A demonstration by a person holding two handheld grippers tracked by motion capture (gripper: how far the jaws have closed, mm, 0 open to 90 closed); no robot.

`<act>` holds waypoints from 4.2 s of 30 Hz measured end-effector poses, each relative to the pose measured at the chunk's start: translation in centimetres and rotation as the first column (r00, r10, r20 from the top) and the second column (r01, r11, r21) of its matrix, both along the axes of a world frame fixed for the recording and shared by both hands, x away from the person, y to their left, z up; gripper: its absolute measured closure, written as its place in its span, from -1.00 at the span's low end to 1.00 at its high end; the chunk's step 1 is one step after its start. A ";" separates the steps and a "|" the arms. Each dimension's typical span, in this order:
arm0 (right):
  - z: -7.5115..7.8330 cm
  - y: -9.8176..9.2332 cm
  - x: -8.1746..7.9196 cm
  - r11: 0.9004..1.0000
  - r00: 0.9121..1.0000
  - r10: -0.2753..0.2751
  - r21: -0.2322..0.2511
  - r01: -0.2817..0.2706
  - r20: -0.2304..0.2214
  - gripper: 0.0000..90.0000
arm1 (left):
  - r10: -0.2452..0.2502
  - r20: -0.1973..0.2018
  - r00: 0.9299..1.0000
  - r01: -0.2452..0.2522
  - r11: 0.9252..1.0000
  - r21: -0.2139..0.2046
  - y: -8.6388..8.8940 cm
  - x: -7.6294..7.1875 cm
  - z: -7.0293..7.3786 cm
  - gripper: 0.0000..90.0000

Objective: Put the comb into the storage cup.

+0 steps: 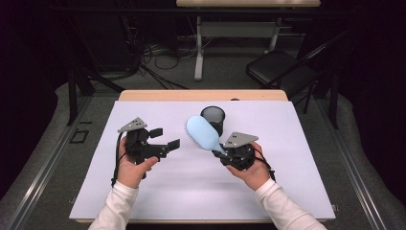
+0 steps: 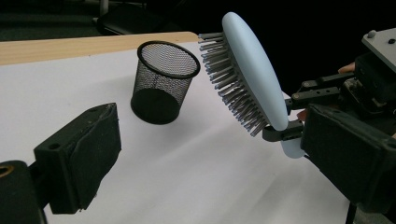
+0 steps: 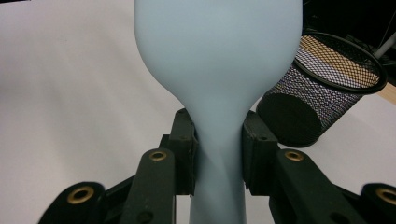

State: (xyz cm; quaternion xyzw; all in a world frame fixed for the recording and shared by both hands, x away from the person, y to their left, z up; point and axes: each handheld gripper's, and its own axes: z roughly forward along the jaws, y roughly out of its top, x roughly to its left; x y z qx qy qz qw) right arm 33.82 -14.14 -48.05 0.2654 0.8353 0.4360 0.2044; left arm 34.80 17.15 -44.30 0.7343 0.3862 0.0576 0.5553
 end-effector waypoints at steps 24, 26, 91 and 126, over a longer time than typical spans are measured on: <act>1.2 0.2 0.4 1.000 0.999 -0.013 0.004 0.013 0.029 0.54 | -0.073 -0.093 0.993 0.067 0.996 -0.064 -0.5 2.4 2.2 -0.72; 1.3 0.2 0.4 1.000 0.999 -0.016 0.007 0.016 0.032 0.54 | -0.072 -0.098 0.993 0.066 0.996 -0.060 -0.6 2.6 2.3 -0.68; 1.3 1.4 0.4 0.999 0.998 -0.015 0.047 0.013 0.057 0.54 | -0.101 -0.226 0.969 0.074 0.989 -0.124 -6.4 5.5 2.1 -0.48; 0.8 1.4 0.4 0.999 0.998 -0.019 0.048 0.016 0.064 0.54 | -0.089 -0.307 0.948 0.032 0.982 -0.187 -6.1 5.7 1.5 -0.12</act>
